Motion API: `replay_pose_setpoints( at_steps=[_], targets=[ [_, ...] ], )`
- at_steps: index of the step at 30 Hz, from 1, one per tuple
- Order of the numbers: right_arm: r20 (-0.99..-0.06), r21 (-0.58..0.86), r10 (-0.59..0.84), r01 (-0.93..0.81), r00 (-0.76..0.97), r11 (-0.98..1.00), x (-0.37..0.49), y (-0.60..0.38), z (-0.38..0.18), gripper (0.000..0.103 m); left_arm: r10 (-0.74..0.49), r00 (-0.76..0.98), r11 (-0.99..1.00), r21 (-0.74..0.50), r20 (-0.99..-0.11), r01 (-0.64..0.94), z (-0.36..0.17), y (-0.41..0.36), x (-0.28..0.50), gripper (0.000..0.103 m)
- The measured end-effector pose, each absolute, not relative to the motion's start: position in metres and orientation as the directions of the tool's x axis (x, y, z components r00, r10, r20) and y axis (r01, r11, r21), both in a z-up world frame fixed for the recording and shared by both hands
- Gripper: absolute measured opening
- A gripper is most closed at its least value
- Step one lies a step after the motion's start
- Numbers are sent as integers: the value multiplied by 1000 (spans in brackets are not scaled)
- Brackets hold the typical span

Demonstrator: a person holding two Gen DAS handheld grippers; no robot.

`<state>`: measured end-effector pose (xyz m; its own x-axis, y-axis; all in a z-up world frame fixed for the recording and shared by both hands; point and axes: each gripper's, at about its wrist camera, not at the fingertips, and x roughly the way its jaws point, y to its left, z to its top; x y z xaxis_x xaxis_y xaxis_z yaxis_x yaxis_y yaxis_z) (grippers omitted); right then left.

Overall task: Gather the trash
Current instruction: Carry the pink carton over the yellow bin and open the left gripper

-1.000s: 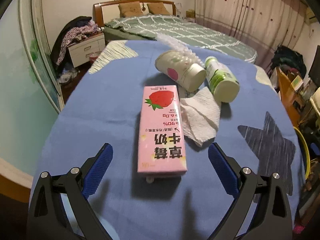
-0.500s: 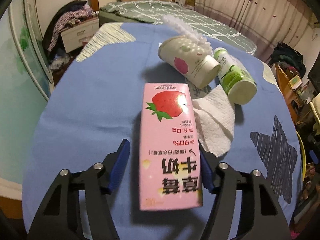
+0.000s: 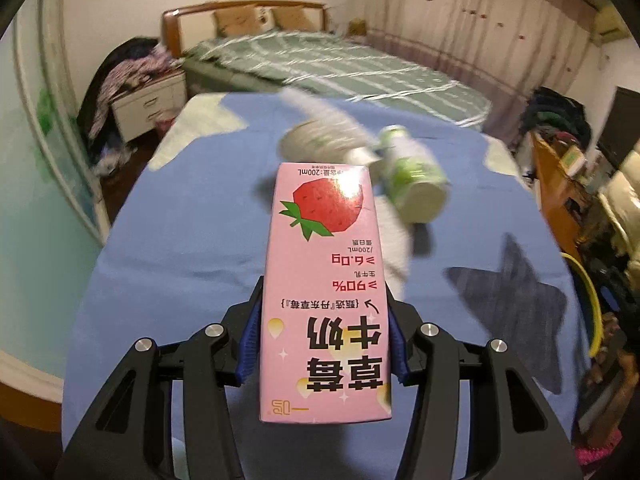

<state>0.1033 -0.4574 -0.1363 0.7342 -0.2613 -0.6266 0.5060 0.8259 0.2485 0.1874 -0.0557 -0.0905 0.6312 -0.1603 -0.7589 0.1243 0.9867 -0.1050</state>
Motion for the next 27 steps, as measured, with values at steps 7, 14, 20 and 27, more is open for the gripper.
replay_pose_setpoints(
  at_steps=[7,14,20,27],
  targets=[
    [-611,253,-293,533,735,807,79,-477,-127,83,-298,593,943,-134,-748,305,-77,-132,187,50],
    [-598,256,-347,583,722,771,43,-510,-116,84,-393,535,875,-125,-748,468,-72,-235,194,50],
    [-578,253,-402,624,710,739,13,-534,-103,84,-455,464,793,-109,-760,599,-73,-336,192,51],
    [-559,236,-456,660,693,714,-17,-551,-92,86,-486,355,715,-129,-799,687,-94,-436,188,51]
  ],
)
